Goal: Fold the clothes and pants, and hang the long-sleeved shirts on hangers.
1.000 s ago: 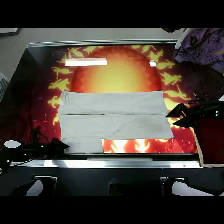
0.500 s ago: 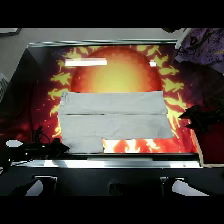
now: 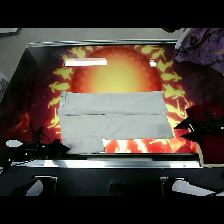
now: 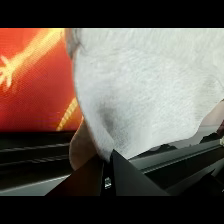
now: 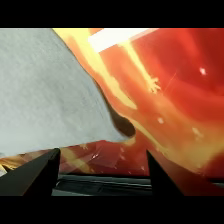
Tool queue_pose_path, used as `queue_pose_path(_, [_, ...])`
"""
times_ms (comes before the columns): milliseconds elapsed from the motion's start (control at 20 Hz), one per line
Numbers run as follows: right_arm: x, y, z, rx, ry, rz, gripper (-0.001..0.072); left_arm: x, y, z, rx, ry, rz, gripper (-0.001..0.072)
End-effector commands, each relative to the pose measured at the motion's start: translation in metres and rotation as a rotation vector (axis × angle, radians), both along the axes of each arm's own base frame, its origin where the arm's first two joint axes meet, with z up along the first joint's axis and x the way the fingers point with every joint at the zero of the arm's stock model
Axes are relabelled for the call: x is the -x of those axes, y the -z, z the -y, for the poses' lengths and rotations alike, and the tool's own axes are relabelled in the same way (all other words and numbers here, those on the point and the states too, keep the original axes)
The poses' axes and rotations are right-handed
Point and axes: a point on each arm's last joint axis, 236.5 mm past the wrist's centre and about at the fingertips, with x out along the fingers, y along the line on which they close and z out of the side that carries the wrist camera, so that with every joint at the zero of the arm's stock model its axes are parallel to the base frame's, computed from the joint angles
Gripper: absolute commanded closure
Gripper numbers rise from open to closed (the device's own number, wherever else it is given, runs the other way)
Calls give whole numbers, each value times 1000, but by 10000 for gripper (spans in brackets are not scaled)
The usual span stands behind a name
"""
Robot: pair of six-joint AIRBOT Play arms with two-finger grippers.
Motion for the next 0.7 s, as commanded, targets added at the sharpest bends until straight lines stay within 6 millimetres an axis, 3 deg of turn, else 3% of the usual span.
queue_pose_path(0, [3,14,-3,-24,-6,-23,116,1,-1,1,4,5,-3,690])
queue_pose_path(300, [11,30,-11,-41,-5,-32,135,1,0,1,4,4,-3,690])
queue_pose_path(550, [-10,29,-17,-69,44,61,236,1,0,1,4,0,-7,690])
queue_pose_path(650, [-10,32,-24,-55,3,59,241,1,0,0,3,-3,-8,690])
